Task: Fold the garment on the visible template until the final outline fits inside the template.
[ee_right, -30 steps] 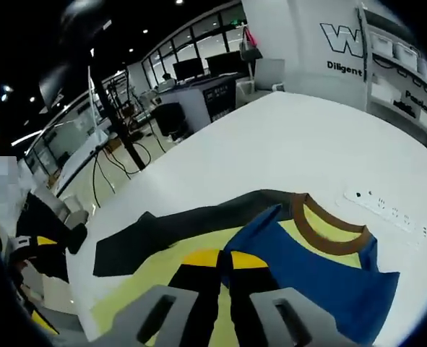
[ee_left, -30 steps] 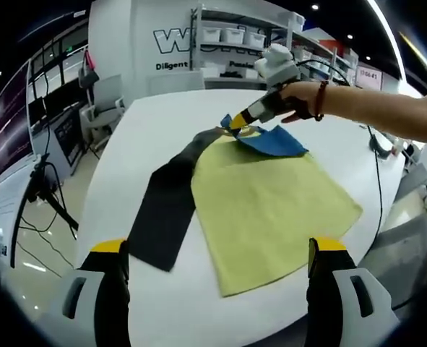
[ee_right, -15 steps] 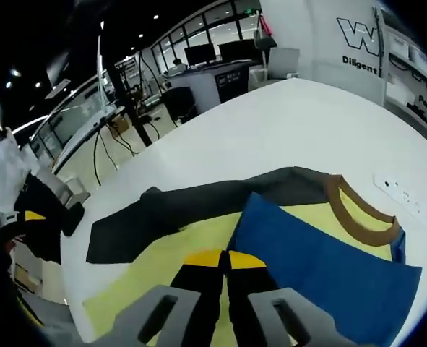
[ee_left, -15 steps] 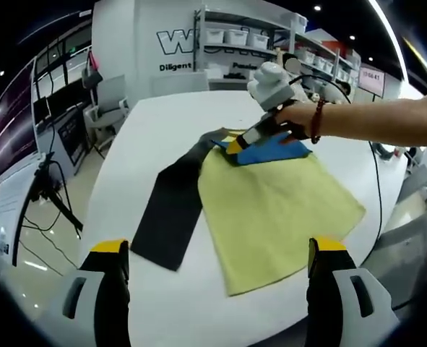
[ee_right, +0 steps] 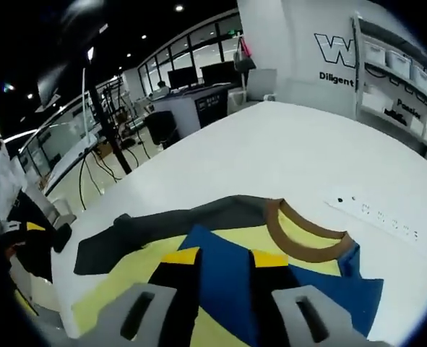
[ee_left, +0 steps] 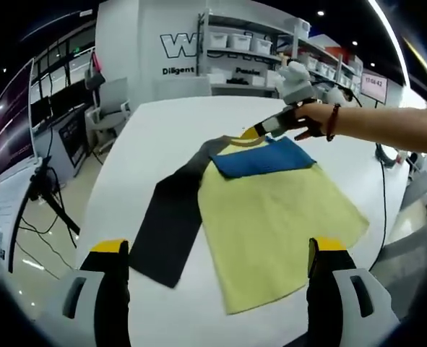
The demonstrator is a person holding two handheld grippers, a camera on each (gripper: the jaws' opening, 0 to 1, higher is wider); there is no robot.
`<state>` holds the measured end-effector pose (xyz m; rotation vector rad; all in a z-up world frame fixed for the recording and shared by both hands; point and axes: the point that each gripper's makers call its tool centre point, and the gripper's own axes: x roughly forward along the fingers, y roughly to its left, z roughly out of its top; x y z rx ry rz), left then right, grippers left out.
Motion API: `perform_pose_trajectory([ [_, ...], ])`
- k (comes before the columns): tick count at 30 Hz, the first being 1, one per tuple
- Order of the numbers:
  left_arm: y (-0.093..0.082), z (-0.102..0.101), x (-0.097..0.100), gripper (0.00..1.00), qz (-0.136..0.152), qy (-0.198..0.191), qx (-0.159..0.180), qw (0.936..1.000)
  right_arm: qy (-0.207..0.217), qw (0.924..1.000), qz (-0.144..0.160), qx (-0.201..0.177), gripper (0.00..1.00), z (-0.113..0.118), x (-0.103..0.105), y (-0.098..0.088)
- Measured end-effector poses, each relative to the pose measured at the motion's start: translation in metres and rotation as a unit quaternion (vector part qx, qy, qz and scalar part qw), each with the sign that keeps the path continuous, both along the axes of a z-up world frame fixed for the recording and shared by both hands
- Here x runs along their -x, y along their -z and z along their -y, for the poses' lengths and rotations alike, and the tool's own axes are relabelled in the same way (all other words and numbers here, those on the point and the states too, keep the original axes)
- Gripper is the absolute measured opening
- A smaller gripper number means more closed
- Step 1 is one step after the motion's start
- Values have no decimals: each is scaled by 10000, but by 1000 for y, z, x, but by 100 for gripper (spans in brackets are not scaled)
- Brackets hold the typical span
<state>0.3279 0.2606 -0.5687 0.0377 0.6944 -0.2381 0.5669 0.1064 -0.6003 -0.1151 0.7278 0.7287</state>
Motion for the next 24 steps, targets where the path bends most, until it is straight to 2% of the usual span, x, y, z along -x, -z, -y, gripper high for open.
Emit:
perform_pose_trajectory([
  [9, -1, 17, -35, 99, 91, 57, 197, 9997, 478, 9988, -22, 43, 34, 52, -15, 1],
  [16, 3, 29, -57, 99, 61, 97, 414, 9991, 869, 9961, -158, 35, 36, 90, -24, 7],
  [18, 3, 32, -64, 99, 93, 101, 444, 9989, 891, 9958, -125, 161, 37, 100, -28, 9],
  [24, 7, 45, -85, 99, 143, 144, 567, 9982, 1083, 9938, -80, 232, 37, 123, -40, 10],
])
